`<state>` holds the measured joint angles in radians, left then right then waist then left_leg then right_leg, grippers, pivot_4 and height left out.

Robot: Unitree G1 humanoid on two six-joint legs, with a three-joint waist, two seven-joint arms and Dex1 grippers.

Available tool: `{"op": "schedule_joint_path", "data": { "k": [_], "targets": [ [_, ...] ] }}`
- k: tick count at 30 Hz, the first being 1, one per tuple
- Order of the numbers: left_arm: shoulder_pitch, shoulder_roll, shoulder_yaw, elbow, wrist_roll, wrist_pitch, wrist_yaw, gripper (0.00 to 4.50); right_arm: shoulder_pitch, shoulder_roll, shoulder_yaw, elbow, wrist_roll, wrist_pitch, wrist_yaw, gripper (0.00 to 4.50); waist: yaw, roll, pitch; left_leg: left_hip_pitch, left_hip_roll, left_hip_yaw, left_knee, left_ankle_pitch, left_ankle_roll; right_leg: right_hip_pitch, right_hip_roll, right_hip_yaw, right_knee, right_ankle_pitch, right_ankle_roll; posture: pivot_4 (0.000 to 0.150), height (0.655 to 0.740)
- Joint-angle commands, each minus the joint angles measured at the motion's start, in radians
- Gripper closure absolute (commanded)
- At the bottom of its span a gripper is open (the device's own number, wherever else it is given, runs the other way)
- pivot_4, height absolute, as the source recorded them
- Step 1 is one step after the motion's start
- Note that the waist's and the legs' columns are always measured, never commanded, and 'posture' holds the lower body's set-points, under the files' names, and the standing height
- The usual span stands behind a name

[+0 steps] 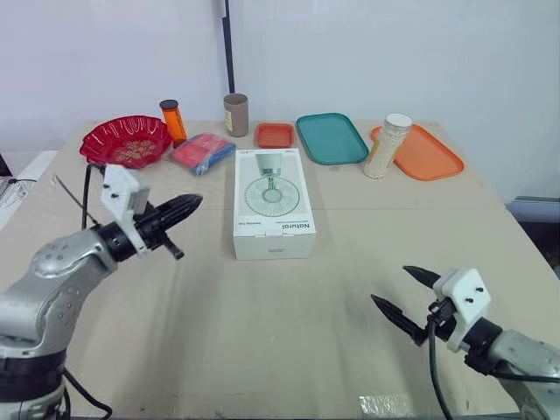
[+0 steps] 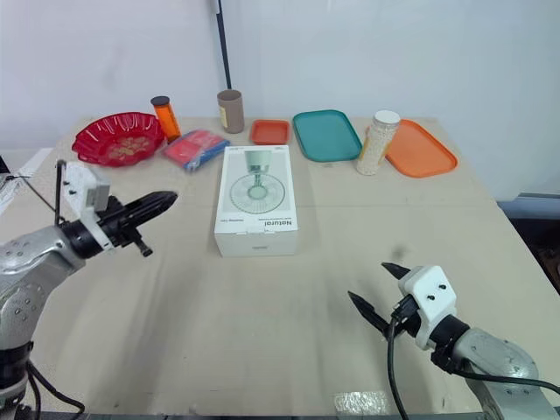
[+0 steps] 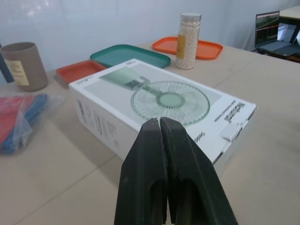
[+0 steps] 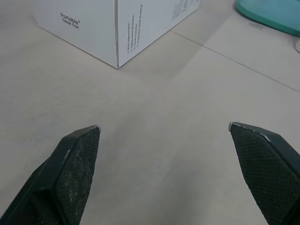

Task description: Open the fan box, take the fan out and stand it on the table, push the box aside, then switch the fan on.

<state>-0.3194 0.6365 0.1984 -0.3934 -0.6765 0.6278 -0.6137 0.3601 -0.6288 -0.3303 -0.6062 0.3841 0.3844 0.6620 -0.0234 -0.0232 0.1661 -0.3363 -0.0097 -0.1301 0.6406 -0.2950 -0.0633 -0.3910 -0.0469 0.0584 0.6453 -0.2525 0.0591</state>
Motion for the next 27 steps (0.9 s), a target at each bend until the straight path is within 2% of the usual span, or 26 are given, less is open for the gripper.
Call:
{"op": "schedule_joint_path", "data": {
  "k": [1, 4, 12, 19, 27],
  "targets": [
    [-0.069, -0.024, -0.057, 0.023, 0.029, 0.001, 0.012, 4.48, -0.022, -0.005, 0.001, -0.027, -0.002, 0.001, -0.012, 0.00, 0.000, 0.000, 0.000, 0.000, 0.000, 0.000, 0.000, 0.000, 0.000, 0.000, 0.000, 0.000, 0.000, 0.000, 0.000, 0.150, 0.7400],
    [-0.102, -0.039, -0.086, 0.053, 0.052, -0.001, 0.011, 4.48, -0.030, -0.007, 0.007, -0.028, -0.004, 0.001, -0.016, 0.00, -0.002, 0.000, 0.000, 0.000, 0.000, 0.000, 0.000, 0.000, 0.000, 0.000, 0.000, 0.000, 0.000, 0.001, -0.001, 0.150, 0.7400],
    [-0.237, -0.147, -0.283, 0.258, 0.271, -0.101, 0.029, 4.48, -0.052, 0.005, 0.036, -0.031, -0.015, 0.005, -0.037, 0.00, 0.001, 0.000, 0.000, 0.000, -0.001, 0.000, 0.001, 0.000, 0.000, 0.000, 0.000, 0.000, 0.000, 0.001, 0.000, 0.150, 0.7400],
    [-0.317, -0.232, -0.336, 0.396, 0.372, -0.158, 0.034, 4.48, -0.072, 0.007, 0.071, -0.036, -0.040, 0.021, -0.070, 0.00, 0.000, -0.001, 0.000, -0.001, -0.001, 0.000, 0.001, 0.000, -0.001, -0.001, 0.000, 0.001, 0.000, 0.001, 0.000, 0.150, 0.7400],
    [-0.294, -0.227, -0.355, 0.423, 0.414, -0.123, 0.001, 4.48, -0.082, -0.006, 0.077, -0.073, -0.027, 0.045, -0.073, 0.00, 0.000, -0.001, 0.000, -0.001, -0.001, 0.000, 0.001, 0.001, -0.001, -0.001, 0.000, 0.001, 0.000, 0.001, 0.000, 0.150, 0.7400]
  ]
}}
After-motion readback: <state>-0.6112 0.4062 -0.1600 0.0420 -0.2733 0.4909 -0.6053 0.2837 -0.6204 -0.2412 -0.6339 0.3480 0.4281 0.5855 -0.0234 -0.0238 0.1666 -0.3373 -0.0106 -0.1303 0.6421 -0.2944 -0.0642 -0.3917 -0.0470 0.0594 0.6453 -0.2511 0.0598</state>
